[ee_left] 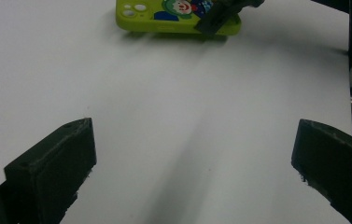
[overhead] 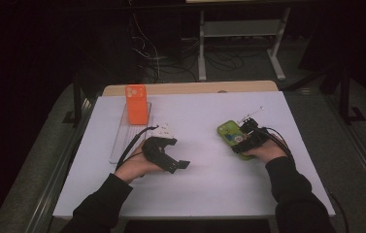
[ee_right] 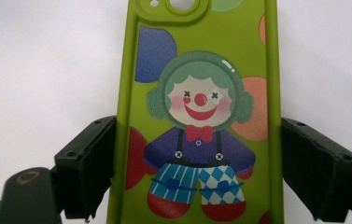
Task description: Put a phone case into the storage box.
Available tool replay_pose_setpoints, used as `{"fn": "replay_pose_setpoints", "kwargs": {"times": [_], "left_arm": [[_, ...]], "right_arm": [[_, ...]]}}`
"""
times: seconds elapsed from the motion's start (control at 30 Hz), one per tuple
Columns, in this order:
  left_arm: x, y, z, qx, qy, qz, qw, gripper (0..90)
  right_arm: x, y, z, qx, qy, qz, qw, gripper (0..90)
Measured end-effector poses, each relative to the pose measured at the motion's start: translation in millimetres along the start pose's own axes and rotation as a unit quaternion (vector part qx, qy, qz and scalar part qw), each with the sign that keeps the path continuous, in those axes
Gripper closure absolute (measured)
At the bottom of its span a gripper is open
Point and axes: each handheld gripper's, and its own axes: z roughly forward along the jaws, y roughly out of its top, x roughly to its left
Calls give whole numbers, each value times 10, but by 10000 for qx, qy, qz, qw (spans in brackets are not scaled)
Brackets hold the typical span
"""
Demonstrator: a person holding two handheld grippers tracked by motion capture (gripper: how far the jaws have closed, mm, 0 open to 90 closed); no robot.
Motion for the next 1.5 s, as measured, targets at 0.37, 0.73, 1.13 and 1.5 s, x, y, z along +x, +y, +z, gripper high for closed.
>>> {"fn": "replay_pose_setpoints", "kwargs": {"times": [0.37, 0.73, 1.13, 1.5], "left_arm": [[45, 224, 10, 110, -68, 455, 9989, 0], [18, 306, 86, 233, -332, 1060, 9935, 0], [-34, 287, 151, 526, -733, 1427, 9856, 0], [-66, 234, 311, 849, -997, 1576, 9788, 0]], "right_arm": [[44, 11, -265, -241, 761, -1363, 9875, 153], [325, 82, -256, -293, 1292, -2524, 9585, 152], [675, 194, -213, -192, 1848, -3373, 9229, 152], [892, 273, -275, -92, 1911, -3760, 9067, 153]]}}
